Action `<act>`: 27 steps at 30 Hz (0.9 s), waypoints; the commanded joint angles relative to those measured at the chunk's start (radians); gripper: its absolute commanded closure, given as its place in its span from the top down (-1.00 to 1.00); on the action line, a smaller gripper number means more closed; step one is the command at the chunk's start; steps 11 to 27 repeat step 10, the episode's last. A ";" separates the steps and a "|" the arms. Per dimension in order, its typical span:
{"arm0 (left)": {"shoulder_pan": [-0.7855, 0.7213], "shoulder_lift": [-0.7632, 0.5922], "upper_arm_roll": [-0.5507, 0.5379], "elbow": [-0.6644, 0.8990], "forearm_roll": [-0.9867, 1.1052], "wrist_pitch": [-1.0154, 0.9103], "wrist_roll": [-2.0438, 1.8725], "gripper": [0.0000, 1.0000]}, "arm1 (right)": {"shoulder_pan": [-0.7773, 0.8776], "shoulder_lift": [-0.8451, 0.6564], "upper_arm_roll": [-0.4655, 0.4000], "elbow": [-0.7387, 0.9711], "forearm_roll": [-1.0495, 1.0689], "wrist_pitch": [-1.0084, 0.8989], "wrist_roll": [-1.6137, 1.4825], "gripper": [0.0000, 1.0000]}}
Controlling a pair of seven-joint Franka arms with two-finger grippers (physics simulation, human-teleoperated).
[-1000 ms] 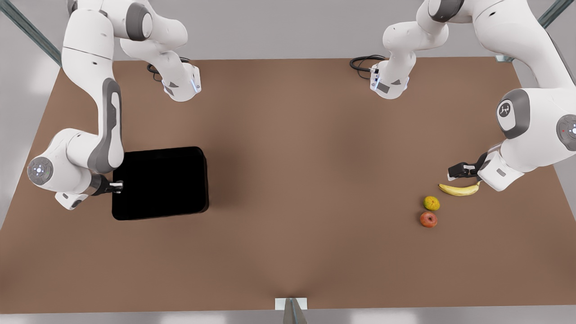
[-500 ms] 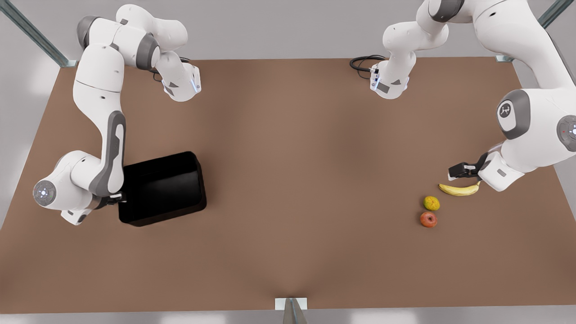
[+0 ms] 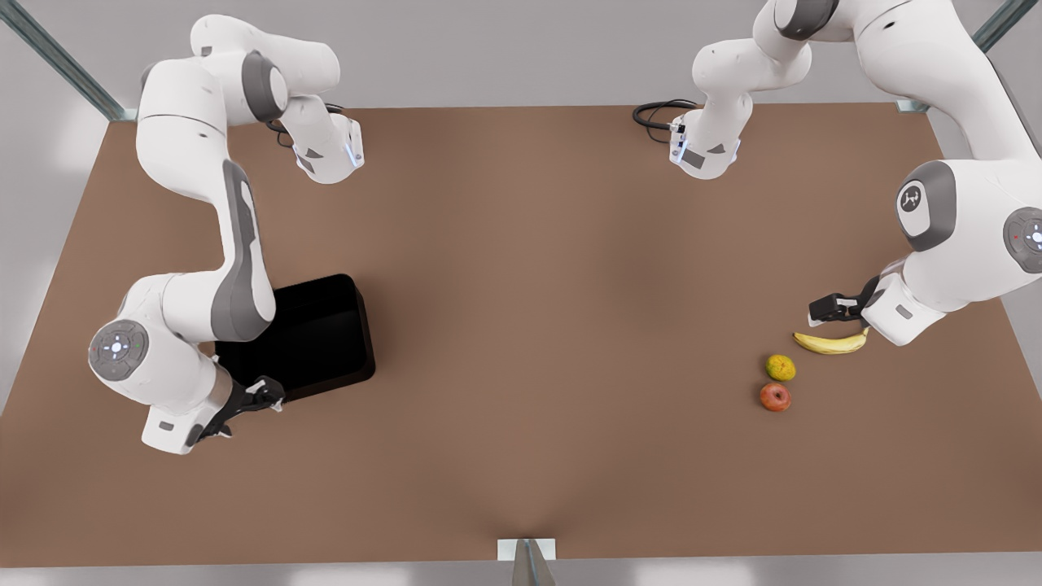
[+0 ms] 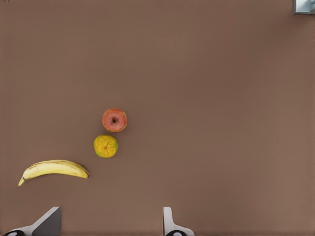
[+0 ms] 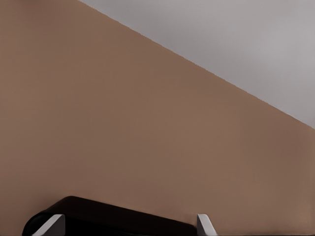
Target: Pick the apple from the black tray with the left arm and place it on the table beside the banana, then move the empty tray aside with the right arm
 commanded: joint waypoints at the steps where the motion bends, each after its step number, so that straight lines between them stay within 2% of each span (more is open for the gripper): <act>1: -0.001 -0.001 0.000 0.000 0.002 0.000 -0.001 1.00 | -0.013 0.009 0.003 0.000 -0.047 0.123 0.344 1.00; 7: -0.002 -0.001 0.000 0.001 0.002 0.000 -0.003 1.00 | -0.013 0.009 0.001 0.000 -0.048 0.123 0.347 1.00; 9: -0.054 0.000 -0.002 0.004 0.065 0.050 -0.020 1.00 | -0.013 0.009 0.001 0.000 -0.048 0.121 0.347 1.00; 27: -0.054 0.005 -0.002 0.004 0.062 0.052 -0.021 1.00 | -0.013 0.009 0.001 0.000 -0.048 0.123 0.347 1.00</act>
